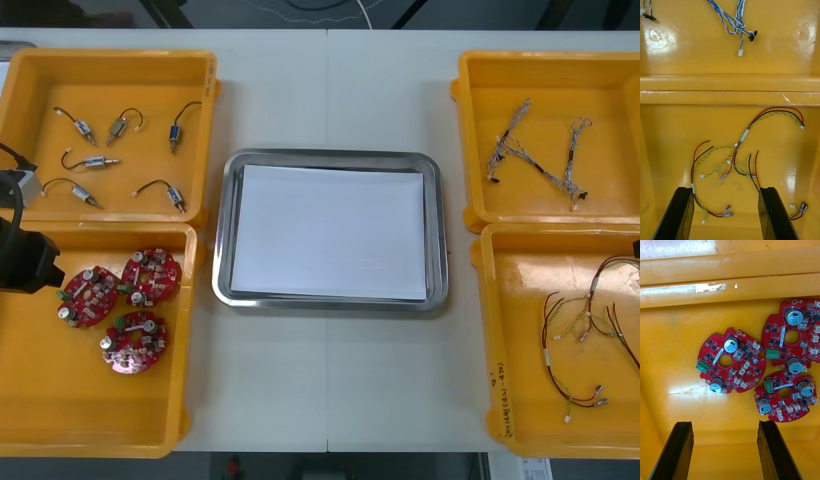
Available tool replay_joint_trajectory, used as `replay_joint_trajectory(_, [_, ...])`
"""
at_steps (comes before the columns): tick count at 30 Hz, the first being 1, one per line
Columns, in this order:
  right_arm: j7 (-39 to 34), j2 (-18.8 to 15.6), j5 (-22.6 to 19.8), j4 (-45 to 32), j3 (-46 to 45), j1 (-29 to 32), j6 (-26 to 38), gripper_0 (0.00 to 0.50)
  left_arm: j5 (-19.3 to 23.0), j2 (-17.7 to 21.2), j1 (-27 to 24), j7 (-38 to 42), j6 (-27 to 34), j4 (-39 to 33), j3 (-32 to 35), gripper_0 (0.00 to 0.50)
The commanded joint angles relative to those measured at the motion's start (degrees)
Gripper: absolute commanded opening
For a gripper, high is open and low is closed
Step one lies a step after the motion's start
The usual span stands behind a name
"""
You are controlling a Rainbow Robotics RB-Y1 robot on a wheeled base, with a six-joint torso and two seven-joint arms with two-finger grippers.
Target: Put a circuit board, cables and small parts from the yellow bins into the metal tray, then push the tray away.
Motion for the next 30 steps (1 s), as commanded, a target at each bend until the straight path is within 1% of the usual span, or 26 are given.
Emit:
replay_joint_trajectory(1, [-1.43, -2.46, 0.14, -0.47, -1.31, 0.75, 0.11, 0.500, 0.36, 2.49, 0.82, 4.57, -0.31, -1.53, 1.77, 0.500])
replay_joint_trajectory(30, [-1.43, -2.46, 0.14, -0.47, -1.31, 0.75, 0.11, 0.500, 0.36, 2.49, 0.82, 4.57, -0.31, -1.53, 1.77, 0.500])
